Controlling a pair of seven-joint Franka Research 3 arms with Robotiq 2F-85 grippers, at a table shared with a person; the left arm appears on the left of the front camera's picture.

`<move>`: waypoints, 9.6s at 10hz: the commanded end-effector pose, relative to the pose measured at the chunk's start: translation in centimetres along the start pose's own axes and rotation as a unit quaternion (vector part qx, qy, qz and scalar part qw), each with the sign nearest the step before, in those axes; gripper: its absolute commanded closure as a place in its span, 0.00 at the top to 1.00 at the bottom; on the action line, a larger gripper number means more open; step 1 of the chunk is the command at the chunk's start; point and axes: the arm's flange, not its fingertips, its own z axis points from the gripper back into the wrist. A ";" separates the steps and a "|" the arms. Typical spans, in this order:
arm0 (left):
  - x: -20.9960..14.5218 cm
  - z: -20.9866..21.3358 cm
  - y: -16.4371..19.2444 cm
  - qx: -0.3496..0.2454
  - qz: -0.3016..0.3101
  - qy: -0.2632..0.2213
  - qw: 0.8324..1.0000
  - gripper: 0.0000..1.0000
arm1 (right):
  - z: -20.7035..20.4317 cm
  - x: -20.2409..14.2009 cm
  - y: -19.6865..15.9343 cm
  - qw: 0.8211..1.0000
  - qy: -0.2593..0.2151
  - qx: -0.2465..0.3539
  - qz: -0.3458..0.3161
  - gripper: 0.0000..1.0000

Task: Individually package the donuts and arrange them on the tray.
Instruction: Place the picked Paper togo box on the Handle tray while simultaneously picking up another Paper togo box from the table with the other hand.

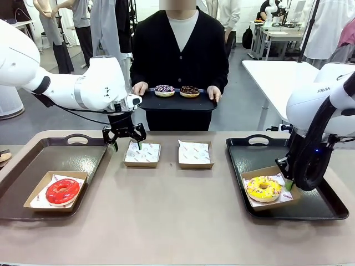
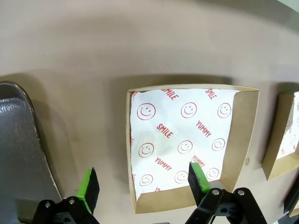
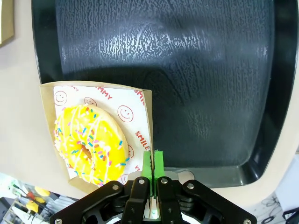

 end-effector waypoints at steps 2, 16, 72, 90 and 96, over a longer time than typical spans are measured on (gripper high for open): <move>0.7 0.0 -0.3 0.017 0.003 0.003 1.000 1.00 | -0.3 0.3 0.5 1.000 -0.009 -0.009 0.001 0.02; 1.6 -0.7 -0.5 0.031 0.004 0.017 0.999 0.00 | -0.8 -0.1 0.3 1.000 0.000 0.006 0.007 1.00; -0.6 17.0 -4.7 0.019 -0.019 -0.031 0.999 0.00 | 5.7 -8.9 -31.7 0.813 -0.036 0.577 -0.065 1.00; -1.8 20.5 5.1 -0.013 -0.046 -0.048 0.998 0.01 | 15.2 -3.8 -18.5 0.926 -0.006 0.378 -0.004 1.00; -3.7 18.7 16.4 -0.037 -0.008 -0.024 0.999 0.01 | 18.9 1.7 -1.1 0.971 -0.067 0.228 0.013 1.00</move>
